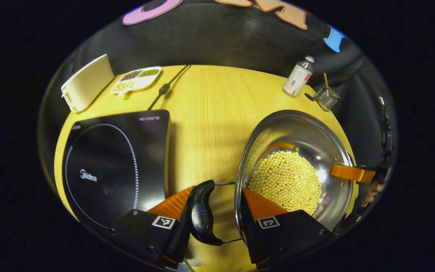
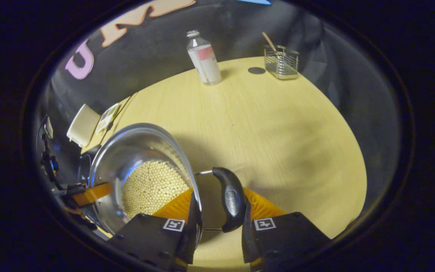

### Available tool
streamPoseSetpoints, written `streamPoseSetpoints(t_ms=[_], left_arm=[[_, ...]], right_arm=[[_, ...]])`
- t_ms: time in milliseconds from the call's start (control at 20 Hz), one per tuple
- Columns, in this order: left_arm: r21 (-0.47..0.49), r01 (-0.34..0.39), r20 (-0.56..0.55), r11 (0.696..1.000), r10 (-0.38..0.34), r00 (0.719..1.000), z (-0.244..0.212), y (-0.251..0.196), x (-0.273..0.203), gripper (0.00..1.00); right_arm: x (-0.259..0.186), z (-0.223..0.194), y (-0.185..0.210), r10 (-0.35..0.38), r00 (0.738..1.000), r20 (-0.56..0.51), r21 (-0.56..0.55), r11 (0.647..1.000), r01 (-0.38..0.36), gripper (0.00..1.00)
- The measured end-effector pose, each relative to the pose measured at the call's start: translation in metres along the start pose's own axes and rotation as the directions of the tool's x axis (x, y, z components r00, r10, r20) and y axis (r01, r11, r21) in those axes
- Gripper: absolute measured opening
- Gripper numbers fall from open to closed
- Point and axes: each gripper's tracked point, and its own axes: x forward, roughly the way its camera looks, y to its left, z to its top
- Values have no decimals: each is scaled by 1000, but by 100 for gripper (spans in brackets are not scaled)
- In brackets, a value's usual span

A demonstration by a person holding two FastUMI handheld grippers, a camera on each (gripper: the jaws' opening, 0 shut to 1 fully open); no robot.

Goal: First push the handle of the pot to place it horizontally, then grasp the pot with both hands and set it on the induction cooktop.

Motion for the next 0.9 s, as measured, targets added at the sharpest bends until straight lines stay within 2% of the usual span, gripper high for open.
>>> streamPoseSetpoints(t_ms=[50,100,150,500,600,650,750,800,900], left_arm=[[18,-4,22,1000,4,1000,7,2,-13,64],[31,-13,42,999,12,999,13,6,-26,64],[37,-26,53,999,24,998,16,13,-39,64],[-41,-108,78,993,111,991,19,99,-100,64],[-35,-121,97,992,124,988,22,124,-108,66],[-38,-118,101,992,122,987,22,137,-111,64],[-49,-102,104,994,107,989,22,161,-113,65],[-49,-91,107,995,96,990,21,175,-113,65],[-40,-71,95,997,74,993,18,201,-112,64]], right_arm=[[-9,2,6,13,1000,13,-7,1000,-13,48],[-18,3,15,27,999,17,-8,1000,-27,51],[-25,2,25,42,999,19,-9,999,-42,48],[-39,-4,127,163,987,18,-68,985,-161,47],[-39,-8,154,170,985,11,-80,982,-168,47],[-39,-11,166,168,986,11,-86,982,-166,47],[-38,-15,191,152,988,14,-95,984,-150,55],[-38,-18,204,139,990,17,-97,986,-136,47],[-36,-28,229,110,994,16,-101,989,-108,46]])
